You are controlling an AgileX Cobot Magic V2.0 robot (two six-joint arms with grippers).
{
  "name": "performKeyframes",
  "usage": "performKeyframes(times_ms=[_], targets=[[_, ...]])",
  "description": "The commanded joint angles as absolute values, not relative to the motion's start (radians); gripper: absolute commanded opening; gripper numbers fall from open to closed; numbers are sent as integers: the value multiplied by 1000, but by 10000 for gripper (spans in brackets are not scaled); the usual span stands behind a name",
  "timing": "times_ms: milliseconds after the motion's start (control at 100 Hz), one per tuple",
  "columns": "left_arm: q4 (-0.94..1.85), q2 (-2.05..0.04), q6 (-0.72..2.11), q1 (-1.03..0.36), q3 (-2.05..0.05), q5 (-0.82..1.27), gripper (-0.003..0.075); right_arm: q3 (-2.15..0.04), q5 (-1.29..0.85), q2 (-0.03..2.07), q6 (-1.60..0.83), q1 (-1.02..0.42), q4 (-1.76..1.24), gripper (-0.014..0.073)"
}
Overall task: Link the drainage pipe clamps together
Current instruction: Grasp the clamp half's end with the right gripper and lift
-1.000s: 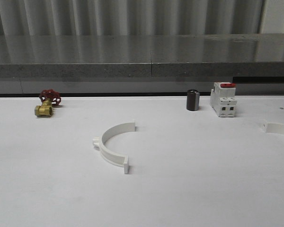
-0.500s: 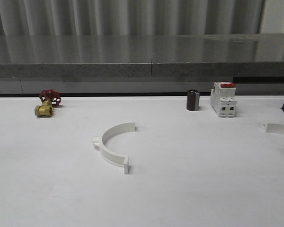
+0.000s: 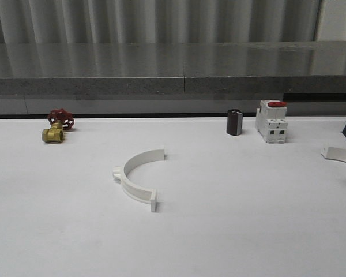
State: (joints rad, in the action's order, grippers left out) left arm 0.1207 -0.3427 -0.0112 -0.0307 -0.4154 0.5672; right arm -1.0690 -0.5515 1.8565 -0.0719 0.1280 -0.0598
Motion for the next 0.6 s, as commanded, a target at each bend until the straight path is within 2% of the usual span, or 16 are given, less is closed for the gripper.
performKeyframes(times_ms=[0, 320, 590], targets=[[128, -350, -10, -29, -442, 497, -20, -1088, -571, 1825, -79, 134, -62, -23], [128, -350, -10, -29, -442, 497, -20, -1119, -618, 1821, -75, 113, -117, -34], [128, -350, -10, -29, -442, 497, -20, -1202, -685, 1775, 71, -106, -101, -32]])
